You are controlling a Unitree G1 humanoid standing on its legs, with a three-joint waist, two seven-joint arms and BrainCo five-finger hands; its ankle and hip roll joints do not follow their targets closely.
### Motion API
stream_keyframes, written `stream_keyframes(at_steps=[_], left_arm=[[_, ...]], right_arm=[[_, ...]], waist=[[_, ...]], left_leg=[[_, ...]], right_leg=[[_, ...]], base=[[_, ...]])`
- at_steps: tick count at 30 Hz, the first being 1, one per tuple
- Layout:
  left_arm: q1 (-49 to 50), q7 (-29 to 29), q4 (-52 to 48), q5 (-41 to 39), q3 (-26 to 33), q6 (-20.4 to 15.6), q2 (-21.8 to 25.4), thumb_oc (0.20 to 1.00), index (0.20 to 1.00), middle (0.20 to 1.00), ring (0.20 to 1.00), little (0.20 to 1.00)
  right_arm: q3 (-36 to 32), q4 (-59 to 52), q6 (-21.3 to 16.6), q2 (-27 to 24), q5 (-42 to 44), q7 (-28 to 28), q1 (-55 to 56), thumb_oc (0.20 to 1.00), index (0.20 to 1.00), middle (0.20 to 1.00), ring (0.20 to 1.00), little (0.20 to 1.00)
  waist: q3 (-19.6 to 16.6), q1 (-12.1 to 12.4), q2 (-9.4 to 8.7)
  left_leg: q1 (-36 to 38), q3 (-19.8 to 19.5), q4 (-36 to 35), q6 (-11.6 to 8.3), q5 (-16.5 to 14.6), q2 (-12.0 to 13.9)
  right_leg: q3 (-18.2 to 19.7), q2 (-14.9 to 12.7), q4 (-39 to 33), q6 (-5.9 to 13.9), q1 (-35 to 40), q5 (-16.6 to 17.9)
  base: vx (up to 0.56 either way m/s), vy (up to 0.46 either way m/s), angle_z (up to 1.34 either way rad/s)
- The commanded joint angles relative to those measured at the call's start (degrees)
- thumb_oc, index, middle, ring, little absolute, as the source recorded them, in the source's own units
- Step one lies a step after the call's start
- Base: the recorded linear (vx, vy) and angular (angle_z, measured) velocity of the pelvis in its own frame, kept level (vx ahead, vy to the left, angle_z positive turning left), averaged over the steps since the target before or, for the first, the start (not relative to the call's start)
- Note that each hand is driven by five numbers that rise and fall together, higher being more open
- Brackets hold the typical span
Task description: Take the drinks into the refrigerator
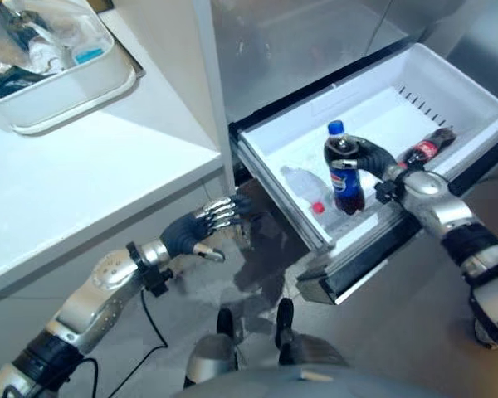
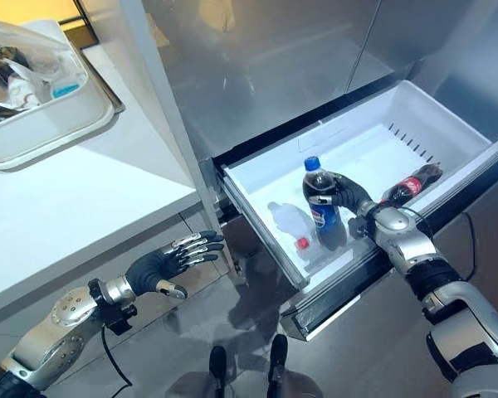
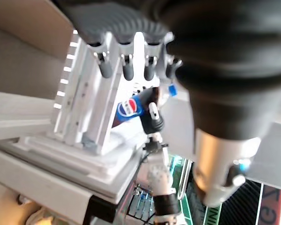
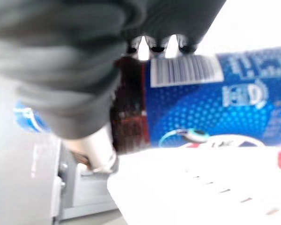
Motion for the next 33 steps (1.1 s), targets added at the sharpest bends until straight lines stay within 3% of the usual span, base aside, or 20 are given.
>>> stream_keyframes(at_steps=[1, 10, 22, 33], left_arm=[[-2.09, -0.23, -2.13, -2.19, -2.11, -4.41, 2.81, 1.0, 1.0, 1.0, 1.0, 1.0], [-4.56, 1.6, -1.92, -1.33, -4.65, -5.79, 3.26, 1.0, 1.0, 1.0, 1.0, 1.0], [-5.87, 6.09, -2.08, 4.28, -4.79, -6.14, 0.53, 1.0, 1.0, 1.0, 1.0, 1.0], [-4.18, 7.73, -1.48, 6.08, -2.58, -6.29, -1.23, 1.0, 1.0, 1.0, 1.0, 1.0]], right_arm=[[2.81, 1.38, -5.01, -1.29, -1.35, -0.15, -13.68, 0.2, 0.2, 0.2, 0.2, 0.2], [8.26, 7.99, -4.59, -0.54, -8.62, -1.0, -19.53, 0.2, 0.2, 0.2, 0.2, 0.2], [18.48, 21.37, -1.72, 4.81, -33.76, -1.26, -28.4, 0.2, 0.2, 0.2, 0.2, 0.2], [19.4, 22.77, -1.43, 7.81, -38.11, -0.84, -29.6, 0.2, 0.2, 0.2, 0.2, 0.2]], waist=[[0.94, 1.21, -0.08], [4.82, 2.2, 0.29], [10.02, 2.18, 0.31], [10.86, 1.78, 0.2]], left_leg=[[-3.72, -2.89, 2.53, 1.39, -0.6, -0.09], [-9.03, -4.43, 3.12, 0.85, 1.45, 0.36], [-12.75, -6.09, 2.77, 0.16, 3.21, 0.75], [-13.9, -6.49, 1.64, 0.05, 3.84, 0.91]], right_leg=[[0.07, -2.0, 12.65, 6.16, -5.93, -4.26], [-0.84, -1.91, 14.77, 5.95, -11.22, -4.12], [-2.14, -1.55, 15.78, 5.43, -14.79, -3.91], [-2.53, -1.55, 15.74, 5.21, -16.4, -3.73]], base=[[-0.07, -0.014, 0.06], [-0.06, -0.031, 0.09], [-0.05, -0.03, 0.08], [-0.02, -0.007, 0.01]])
